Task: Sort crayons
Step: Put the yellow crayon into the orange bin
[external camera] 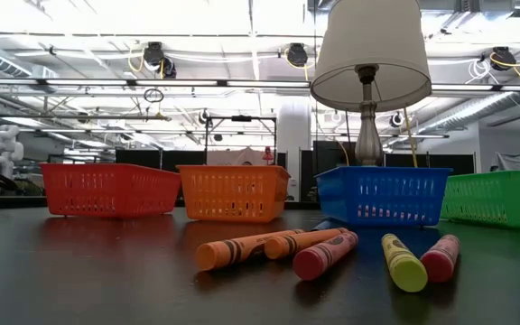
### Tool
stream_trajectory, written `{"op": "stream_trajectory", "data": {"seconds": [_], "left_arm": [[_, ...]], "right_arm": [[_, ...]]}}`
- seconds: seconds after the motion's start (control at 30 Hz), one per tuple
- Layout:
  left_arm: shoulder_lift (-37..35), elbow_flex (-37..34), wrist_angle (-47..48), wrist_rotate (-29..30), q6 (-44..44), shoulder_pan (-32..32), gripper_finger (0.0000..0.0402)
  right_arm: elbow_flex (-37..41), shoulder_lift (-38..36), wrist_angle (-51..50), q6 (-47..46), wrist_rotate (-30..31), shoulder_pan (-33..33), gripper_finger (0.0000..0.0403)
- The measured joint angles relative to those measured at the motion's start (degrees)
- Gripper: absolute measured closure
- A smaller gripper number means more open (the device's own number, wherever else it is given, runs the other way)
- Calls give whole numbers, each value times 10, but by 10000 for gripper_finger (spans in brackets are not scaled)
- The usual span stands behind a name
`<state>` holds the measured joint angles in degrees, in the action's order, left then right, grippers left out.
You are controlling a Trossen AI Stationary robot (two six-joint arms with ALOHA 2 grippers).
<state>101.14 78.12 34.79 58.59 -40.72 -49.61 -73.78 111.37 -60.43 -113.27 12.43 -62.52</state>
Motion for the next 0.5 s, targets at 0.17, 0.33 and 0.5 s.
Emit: {"op": "stream_trajectory", "data": {"seconds": [0.17,0.33,0.5], "left_arm": [[0,-12,-21,0,11,2,291],[0,-21,-29,0,10,1,291],[0,-22,-31,0,11,2,291]], "right_arm": [[0,0,4,3,0,0,357],[0,0,3,18,9,0,396],[-2,-1,0,34,16,0,392]]}}
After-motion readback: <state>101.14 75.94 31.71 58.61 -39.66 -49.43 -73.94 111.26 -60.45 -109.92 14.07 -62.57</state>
